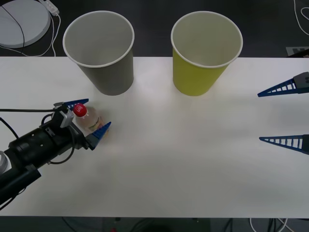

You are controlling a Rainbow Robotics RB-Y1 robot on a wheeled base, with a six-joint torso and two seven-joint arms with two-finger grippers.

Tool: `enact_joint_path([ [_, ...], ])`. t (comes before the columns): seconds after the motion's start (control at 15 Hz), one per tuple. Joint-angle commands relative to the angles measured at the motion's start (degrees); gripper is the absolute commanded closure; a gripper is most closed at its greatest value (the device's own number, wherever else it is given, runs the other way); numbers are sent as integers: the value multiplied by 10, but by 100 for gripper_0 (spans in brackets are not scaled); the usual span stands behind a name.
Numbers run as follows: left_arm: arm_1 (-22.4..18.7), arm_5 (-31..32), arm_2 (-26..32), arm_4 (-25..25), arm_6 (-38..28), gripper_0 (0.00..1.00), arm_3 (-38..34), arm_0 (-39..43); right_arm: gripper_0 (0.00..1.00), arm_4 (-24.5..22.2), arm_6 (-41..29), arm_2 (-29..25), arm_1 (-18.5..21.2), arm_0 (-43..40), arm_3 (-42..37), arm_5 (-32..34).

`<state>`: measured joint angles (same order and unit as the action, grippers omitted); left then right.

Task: Put the can into the green bin and the plastic bottle into the gray bin

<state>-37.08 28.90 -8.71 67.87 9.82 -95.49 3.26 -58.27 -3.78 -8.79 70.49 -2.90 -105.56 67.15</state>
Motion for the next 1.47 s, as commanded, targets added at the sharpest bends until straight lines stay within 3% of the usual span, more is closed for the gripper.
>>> enact_joint_path([
  [0.07,5,1,0,8,-5,0,0,-1,0,0,0,0,0,0,0,0],
  [0.27,7,6,0,8,-7,0,0,-1,0,0,0,0,0,0,0,0],
  [0.4,6,10,0,9,-7,95,0,-2,0,0,0,0,0,0,0,0],
  [0.47,6,11,1,9,-6,100,0,-1,0,0,0,0,0,0,0,0],
  [1.13,-8,17,3,2,-10,100,-4,-1,0,0,0,0,0,0,0,0],
  [1.47,-35,32,3,-33,-12,100,-6,0,0,0,0,0,0,0,0,0],
])
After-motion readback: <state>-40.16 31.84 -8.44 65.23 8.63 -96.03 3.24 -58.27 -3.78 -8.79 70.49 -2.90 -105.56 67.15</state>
